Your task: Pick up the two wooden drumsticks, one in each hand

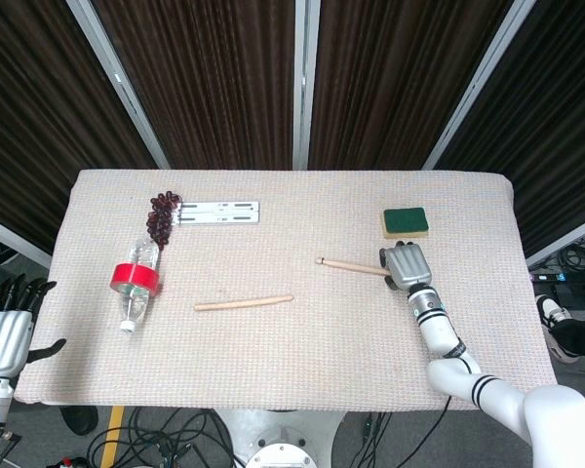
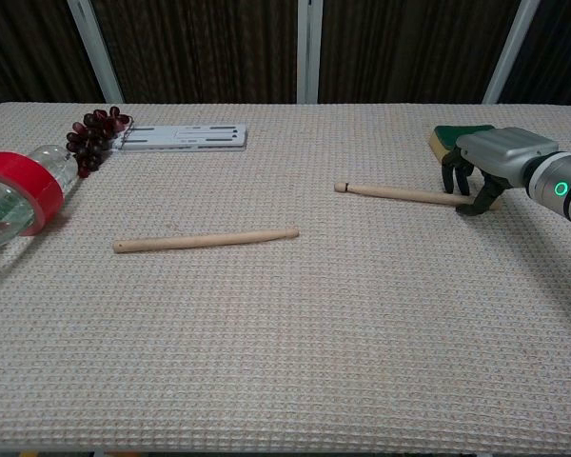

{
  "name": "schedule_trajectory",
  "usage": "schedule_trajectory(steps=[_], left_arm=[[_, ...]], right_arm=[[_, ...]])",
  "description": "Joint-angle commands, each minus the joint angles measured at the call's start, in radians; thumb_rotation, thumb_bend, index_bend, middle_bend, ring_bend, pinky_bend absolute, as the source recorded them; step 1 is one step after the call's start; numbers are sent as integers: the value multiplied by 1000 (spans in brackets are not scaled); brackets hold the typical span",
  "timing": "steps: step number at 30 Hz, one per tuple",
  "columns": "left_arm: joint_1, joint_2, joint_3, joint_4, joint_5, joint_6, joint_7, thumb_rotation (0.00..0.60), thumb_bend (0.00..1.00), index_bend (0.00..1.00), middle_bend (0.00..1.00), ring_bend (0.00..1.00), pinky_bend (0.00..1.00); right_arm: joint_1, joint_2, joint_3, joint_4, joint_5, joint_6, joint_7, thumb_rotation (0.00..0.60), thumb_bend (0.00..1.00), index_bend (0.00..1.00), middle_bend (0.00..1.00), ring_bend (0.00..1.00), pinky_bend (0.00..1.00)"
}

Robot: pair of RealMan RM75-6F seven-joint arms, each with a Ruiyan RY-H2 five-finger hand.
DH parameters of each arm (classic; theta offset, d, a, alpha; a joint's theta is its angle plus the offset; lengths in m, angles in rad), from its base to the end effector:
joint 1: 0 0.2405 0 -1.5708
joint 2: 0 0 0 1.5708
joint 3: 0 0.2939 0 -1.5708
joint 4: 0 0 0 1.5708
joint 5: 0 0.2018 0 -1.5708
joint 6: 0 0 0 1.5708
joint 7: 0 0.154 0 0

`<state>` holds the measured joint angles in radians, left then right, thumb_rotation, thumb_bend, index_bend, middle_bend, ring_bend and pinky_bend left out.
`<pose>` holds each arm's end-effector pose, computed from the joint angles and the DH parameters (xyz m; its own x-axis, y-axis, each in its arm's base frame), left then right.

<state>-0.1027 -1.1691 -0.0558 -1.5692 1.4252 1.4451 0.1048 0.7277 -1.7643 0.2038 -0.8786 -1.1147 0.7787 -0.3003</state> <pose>-0.3555 0.2008 0.1688 0.4743 0.0349 0.8797 0.8785 0.0472 -0.4755 -0.2698 -0.4245 -0.0432 0.6075 -0.2845 0.7416 -0.7941 -0.1958 0.5754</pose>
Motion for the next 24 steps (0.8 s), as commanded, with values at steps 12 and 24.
schedule_trajectory(steps=[12,24], left_arm=[[-1,-4,3,7,-1,-7,3,600,0,173,138,12,6],[-116,-14,-54,13,7,-113,-10,600,0,244,192,193,302]], right_arm=[[6,-7,-2,11,4,-10,0,600,348,515,535,327,384],[-64,136,29,-216,-66,85,231,600,865,580,567,372,395]])
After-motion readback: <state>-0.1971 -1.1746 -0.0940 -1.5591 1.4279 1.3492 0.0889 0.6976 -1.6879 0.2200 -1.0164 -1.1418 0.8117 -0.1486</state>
